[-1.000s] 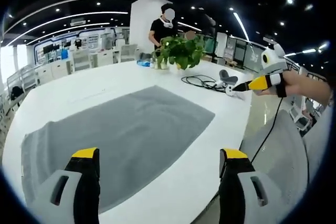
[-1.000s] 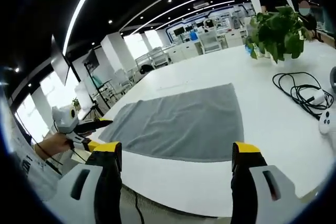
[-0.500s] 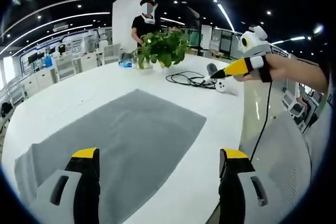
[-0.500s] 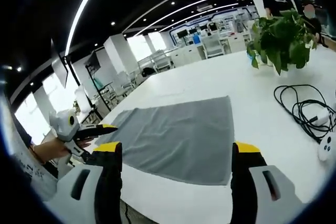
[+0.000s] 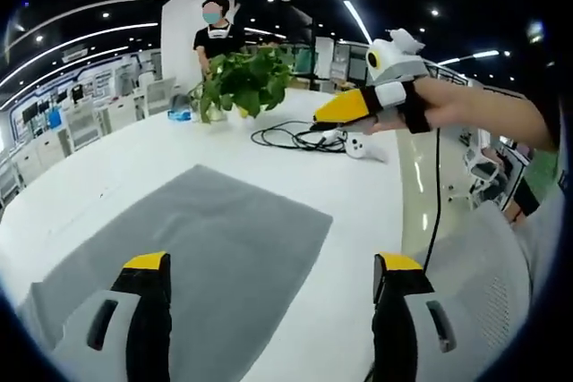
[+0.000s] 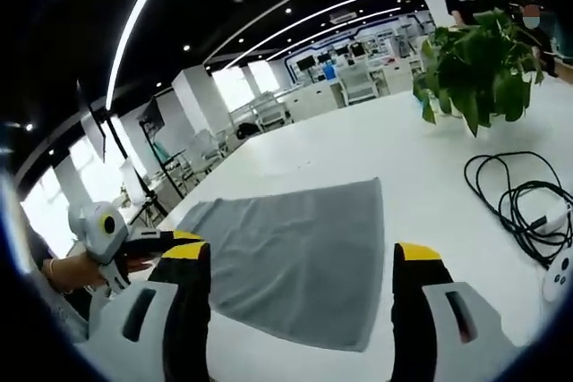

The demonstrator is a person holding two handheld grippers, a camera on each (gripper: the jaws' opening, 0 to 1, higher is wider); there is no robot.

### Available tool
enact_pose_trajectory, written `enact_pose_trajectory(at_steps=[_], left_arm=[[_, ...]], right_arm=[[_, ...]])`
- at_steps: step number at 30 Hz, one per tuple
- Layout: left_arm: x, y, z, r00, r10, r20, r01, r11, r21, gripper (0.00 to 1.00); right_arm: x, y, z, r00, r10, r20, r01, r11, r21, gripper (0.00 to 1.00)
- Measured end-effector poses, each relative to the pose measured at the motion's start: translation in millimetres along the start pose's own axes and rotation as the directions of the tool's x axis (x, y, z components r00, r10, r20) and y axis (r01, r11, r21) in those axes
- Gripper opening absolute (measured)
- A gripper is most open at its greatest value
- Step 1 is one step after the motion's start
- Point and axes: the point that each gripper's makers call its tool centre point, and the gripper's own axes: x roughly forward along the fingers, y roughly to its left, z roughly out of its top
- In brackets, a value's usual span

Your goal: Fold the towel on the table until its edges align and the towel forms a compact rectangular stack.

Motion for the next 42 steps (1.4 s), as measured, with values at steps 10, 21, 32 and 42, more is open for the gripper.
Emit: enact_pose_trajectory(at_steps=[10,21,32,42], left_arm=[[35,-11.4,10.8,1.0,-0.025,-0.014,0.025,1.0,0.017,0.91],[72,-20.0,3.1,0.996,-0.052,-0.071,0.059,0.993,0.103,0.84],[112,-55.3,3.5,0.982,-0.163,-0.096,0.177,0.971,0.159,0.69],[138,-74.4,-1.2,0.968,-0.225,-0.115,0.245,0.945,0.218,0.46]], right_arm=[[29,-27,13.5,0.999,-0.047,0.012,0.046,0.999,0.015,0.8],[67,-42,31.5,0.997,-0.07,0.044,0.07,0.998,0.01,0.77],[92,-55,36.3,0.995,-0.095,0.034,0.096,0.995,-0.006,0.76],[110,-76,35.0,0.994,-0.109,0.024,0.109,0.994,0.011,0.74]])
